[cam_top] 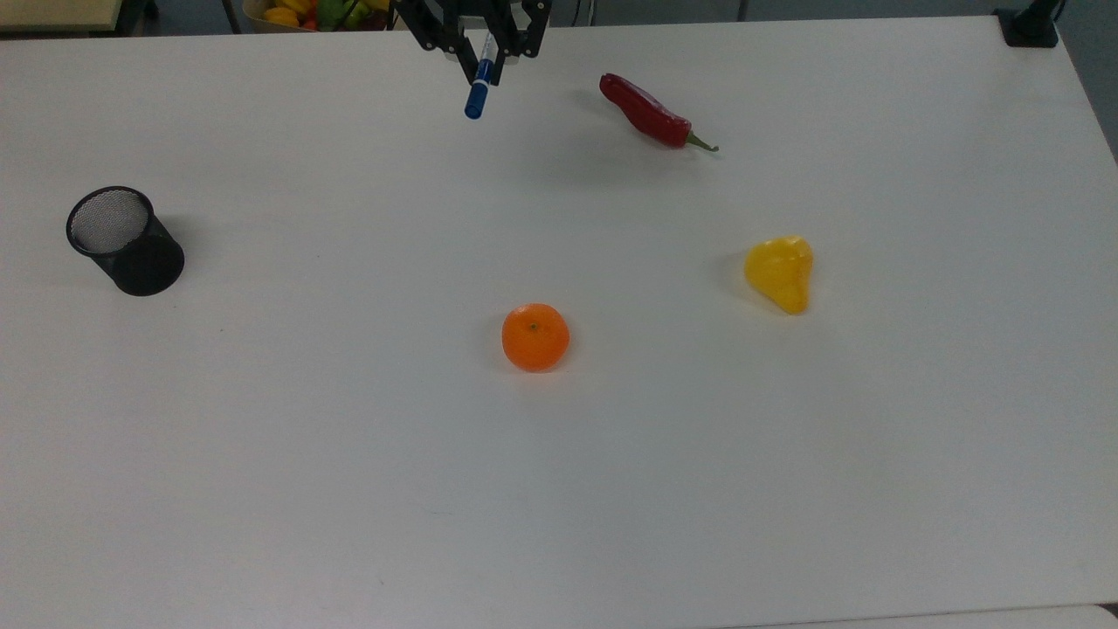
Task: Place marker
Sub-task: 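Lift the marker and carry it toward the black mesh pen cup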
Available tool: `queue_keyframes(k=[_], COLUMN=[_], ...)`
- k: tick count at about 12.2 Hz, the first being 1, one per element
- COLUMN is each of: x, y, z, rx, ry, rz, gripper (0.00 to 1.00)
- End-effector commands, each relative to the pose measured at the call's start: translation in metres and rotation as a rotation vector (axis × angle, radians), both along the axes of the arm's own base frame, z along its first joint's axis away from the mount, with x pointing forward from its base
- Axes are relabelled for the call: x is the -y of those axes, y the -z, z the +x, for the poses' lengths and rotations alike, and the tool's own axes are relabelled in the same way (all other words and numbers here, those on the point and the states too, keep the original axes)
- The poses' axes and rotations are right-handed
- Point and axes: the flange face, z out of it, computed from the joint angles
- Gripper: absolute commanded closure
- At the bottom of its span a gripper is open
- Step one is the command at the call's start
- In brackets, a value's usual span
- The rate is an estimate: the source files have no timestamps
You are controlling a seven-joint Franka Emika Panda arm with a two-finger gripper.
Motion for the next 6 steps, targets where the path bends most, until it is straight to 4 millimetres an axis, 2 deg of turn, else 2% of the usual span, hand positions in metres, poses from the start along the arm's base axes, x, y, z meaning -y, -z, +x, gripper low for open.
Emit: queue_keyframes(k=[1,3,5,6], x=[0.033,0.071,0.125,0.161], y=[-0.009,-0.015,-0.018,-0.016], z=[0.003,0.014,0.02,0.022], rx=[0.04,0.139,0.214,0.254], ry=[0.034,0.101,0.161,0.193], rz=[0.007,0.001,-0.057,-0.089], gripper=[1.0,1.0,1.0,1.0])
